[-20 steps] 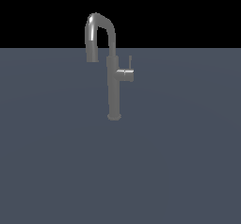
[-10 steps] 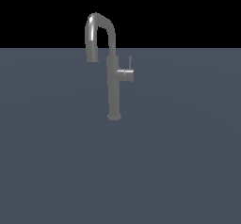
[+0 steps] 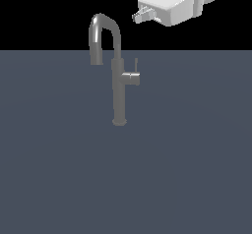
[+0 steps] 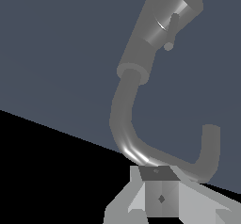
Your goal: Turn on the faucet by rotating a designated handle.
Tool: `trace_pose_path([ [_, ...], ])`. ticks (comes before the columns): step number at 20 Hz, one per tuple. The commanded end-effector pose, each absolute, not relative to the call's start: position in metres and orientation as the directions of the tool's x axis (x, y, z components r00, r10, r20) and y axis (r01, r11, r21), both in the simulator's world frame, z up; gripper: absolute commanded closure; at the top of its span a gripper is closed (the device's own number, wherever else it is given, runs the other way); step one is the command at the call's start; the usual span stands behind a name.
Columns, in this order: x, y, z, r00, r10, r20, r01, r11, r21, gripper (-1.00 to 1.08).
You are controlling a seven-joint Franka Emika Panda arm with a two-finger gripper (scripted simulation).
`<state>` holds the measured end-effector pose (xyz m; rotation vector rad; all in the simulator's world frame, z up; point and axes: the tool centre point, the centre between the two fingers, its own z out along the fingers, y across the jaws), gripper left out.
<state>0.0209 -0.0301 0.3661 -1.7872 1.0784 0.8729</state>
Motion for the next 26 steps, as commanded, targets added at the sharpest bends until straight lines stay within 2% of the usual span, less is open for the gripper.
trace_pose_path([
  [1,0.031,-0.034,0.352,0.327,-0.289,-0.9,-0.94,-0.196,-0.279,1.08],
  [13,0.064,-0.043,0.28,0.086,-0.1,-0.991,-0.991,0.095,-0.096,1.08],
  [20,0.07,-0.043,0.255,0.018,-0.024,-1.0,-0.984,0.179,-0.022,1.08],
  [26,0.072,-0.041,0.247,-0.001,0.001,-1.0,-0.979,0.202,0.002,1.08],
])
